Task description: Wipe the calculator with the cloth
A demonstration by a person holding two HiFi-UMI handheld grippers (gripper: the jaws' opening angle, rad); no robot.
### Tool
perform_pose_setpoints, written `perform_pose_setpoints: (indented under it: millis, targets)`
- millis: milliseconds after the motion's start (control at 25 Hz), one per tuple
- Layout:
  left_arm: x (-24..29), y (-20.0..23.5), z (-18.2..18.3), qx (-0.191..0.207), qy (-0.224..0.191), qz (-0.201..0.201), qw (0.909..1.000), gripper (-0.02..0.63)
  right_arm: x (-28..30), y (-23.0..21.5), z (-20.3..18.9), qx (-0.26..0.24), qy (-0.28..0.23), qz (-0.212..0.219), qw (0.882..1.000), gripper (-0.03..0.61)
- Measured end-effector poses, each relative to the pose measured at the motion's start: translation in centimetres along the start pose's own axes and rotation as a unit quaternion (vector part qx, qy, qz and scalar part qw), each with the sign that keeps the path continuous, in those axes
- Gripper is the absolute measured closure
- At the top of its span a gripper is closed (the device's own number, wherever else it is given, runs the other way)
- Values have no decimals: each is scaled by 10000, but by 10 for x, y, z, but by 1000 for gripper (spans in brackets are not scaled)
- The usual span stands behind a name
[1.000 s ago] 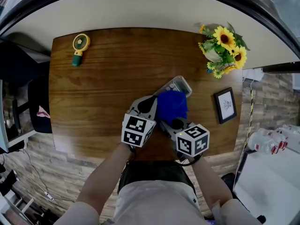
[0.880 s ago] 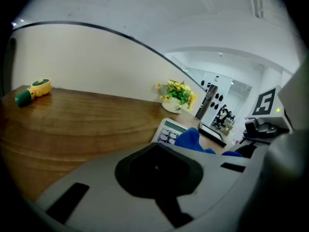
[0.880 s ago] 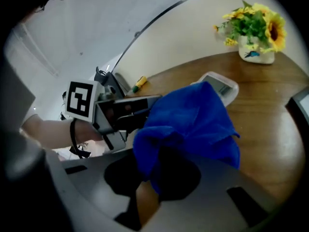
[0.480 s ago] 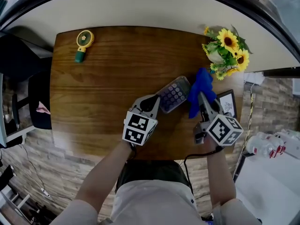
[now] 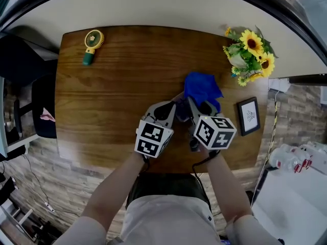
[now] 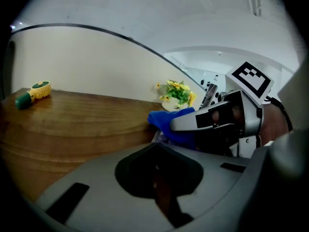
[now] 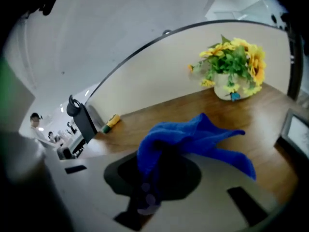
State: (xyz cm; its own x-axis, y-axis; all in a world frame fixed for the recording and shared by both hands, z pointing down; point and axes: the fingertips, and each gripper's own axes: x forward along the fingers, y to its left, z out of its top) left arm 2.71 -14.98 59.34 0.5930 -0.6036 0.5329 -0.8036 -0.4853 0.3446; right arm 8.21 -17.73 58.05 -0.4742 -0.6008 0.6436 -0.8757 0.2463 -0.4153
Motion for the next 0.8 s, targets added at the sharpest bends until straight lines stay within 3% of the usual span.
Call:
perform_pose_setpoints:
  millis: [80, 240, 600, 680, 800]
  targets:
    - [0, 0, 0, 30, -13, 34, 10000, 612, -2, 12, -10, 188, 145, 350, 9991, 511]
    - [0, 0, -1, 15, 1, 31, 10000, 612, -11, 36, -36, 9, 681, 898, 9936, 512]
    - [1, 0, -1, -24, 4, 4, 10000, 612, -46, 30, -72, -449, 1951, 1052, 9741, 512]
    - [1, 0, -1, -2, 3, -13, 10000, 613, -48, 30, -53, -590, 1735, 1069, 9772, 514]
    - [0, 1, 0, 88, -10, 6, 10000, 612, -34, 44, 1, -1001, 911, 1210, 9834, 511]
